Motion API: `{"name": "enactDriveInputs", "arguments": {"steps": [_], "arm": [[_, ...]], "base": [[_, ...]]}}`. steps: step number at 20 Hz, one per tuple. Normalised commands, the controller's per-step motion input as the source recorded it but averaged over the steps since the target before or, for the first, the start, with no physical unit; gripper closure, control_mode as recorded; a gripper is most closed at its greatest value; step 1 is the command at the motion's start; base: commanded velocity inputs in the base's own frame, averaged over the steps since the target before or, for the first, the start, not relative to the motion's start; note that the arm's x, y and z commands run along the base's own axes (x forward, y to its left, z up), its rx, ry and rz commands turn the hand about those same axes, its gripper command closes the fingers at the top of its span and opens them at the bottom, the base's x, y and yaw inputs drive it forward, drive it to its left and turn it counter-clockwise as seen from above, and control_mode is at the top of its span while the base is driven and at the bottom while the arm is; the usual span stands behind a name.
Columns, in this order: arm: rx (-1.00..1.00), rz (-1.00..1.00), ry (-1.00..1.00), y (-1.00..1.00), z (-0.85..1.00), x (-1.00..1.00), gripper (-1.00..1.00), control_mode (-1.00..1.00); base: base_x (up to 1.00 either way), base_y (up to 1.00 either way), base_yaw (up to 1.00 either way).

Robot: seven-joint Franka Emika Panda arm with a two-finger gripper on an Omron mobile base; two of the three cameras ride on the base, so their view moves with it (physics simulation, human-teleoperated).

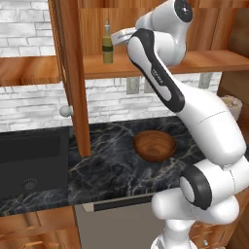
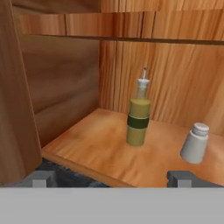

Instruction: Retrieve the bottle and the shaker from the cabinet and place them next to the mixing bowl on the counter. Then add garlic from the fridge to the mixing bowl.

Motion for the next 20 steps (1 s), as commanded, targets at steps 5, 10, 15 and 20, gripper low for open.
{"name": "enactDriveInputs", "arguments": {"steps": [5, 10, 15, 20], "arm": [[0.06, 0.0, -0.08, 0.0, 0.0, 0.37, -1.0, -1.0], [0.11, 0.0, -0.01, 0.0, 0.01, 0.41, -1.0, -1.0], [0.11, 0.0, 0.04, 0.0, 0.0, 0.46, -1.0, -1.0], [0.05, 0.0, 0.07, 0.0, 0.0, 0.47, -1.0, -1.0]], "base": [[0.0, 0.0, 0.0], [0.0, 0.0, 0.0], [0.0, 0.0, 0.0], [0.0, 0.0, 0.0]]}}
